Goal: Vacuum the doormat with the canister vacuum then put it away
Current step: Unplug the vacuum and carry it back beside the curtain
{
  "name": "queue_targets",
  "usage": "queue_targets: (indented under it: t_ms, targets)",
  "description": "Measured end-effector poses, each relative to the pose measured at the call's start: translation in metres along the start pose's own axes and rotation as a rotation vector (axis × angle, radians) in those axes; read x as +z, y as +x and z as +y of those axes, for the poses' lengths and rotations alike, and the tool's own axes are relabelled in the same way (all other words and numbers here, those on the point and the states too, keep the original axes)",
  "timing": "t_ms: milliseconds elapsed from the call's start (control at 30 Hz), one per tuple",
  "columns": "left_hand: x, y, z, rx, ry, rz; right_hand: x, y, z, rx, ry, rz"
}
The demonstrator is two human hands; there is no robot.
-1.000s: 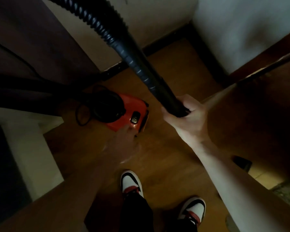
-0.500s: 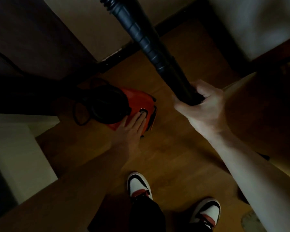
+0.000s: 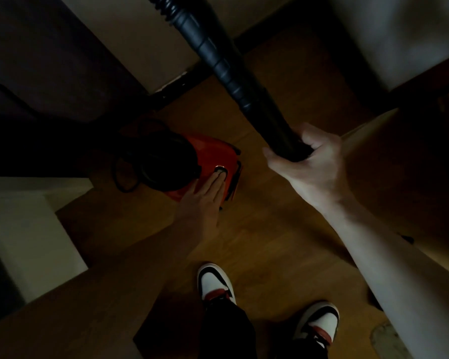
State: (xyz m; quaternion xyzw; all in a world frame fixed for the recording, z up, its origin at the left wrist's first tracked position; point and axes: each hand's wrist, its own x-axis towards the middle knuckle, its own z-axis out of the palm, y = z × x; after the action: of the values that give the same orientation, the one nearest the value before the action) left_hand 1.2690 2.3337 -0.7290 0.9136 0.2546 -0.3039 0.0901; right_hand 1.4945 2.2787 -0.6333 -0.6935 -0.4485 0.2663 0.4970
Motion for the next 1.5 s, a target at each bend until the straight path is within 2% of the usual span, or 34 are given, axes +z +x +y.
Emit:
queue_targets:
  t_ms: [167,267,533,633,767,933,1033,1167,1300,1400,1500]
  targets:
    - [-0.015,-0.01,0.006,-0.073,-0.103,-0.001,-0.007,-0.003,-0.009,0.059,-0.007,-0.043]
    - [-0.035,-0.016,0.013,-0.155,-0.243,0.054,-0.012,-0.002,-0.015,0.098,0.008,-0.11]
    - [-0.115,-0.075,0.028,-0.331,-0.588,0.167,-0.039,-0.007,-0.059,0.145,0.102,-0.165]
    - [-0.135,-0.1,0.03,-0.411,-0.721,0.207,-0.045,-0.006,-0.086,0.104,0.131,-0.19]
    - [-0.157,-0.138,0.019,-0.539,-0.903,0.247,-0.041,0.003,-0.13,0.101,0.047,-0.191]
    - [-0.18,-0.206,-0.008,-0.603,-1.011,0.325,-0.02,0.019,-0.179,-0.1,0.055,-0.209]
    - [-0.194,-0.247,-0.032,-0.608,-1.032,0.377,-0.002,0.028,-0.208,-0.144,0.055,-0.221]
    - [-0.213,-0.277,-0.078,-0.657,-1.023,0.569,0.028,0.039,-0.239,-0.139,0.037,-0.248]
    - [-0.243,-0.278,-0.122,-0.723,-0.968,0.9,0.056,0.048,-0.269,-0.098,0.073,-0.289]
    - [-0.268,-0.272,-0.152,-0.781,-1.032,1.111,0.074,0.052,-0.283,-0.079,0.112,-0.29]
    - [-0.302,-0.269,-0.176,-0.861,-1.181,1.264,0.087,0.063,-0.295,-0.161,0.091,-0.313]
